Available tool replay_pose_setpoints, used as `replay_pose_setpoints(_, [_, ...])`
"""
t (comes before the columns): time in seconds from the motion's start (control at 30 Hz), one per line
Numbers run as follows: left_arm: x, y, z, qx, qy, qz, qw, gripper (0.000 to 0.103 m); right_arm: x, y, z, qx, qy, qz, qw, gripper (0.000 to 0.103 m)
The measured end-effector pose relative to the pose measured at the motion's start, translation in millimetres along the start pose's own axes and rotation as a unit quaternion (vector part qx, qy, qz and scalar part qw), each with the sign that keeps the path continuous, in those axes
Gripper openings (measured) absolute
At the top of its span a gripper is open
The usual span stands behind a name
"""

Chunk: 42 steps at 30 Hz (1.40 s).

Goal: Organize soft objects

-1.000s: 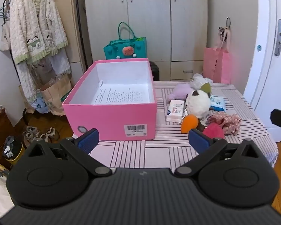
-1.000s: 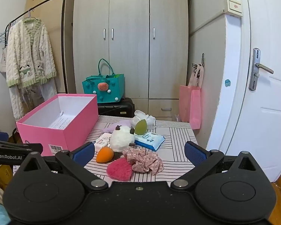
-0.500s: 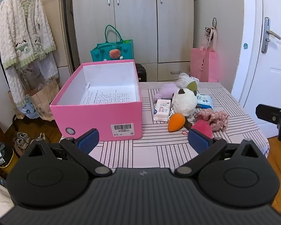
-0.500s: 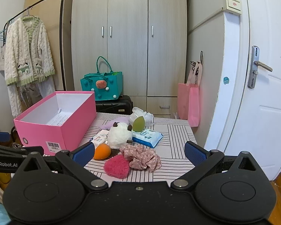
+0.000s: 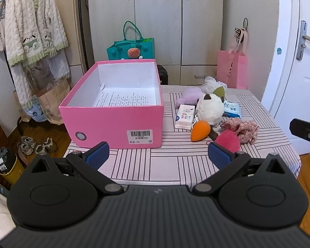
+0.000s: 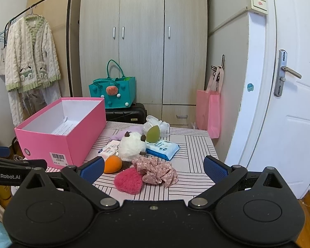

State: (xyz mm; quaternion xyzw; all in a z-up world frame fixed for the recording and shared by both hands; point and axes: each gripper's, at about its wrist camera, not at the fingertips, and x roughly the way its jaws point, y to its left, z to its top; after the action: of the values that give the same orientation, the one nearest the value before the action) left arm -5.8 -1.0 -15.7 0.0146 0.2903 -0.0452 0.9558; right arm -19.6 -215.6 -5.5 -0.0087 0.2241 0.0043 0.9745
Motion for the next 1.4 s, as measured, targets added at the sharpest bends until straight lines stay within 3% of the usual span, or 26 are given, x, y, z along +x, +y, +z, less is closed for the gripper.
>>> replay_pose_setpoints(1.4, [6.5, -3.8, -6.4, 0.006, 0.002, 0.006, 1.0000, 0.103, 1.3, -5.0, -4.5, 0.009, -0.002, 0.000, 1.000, 0.103])
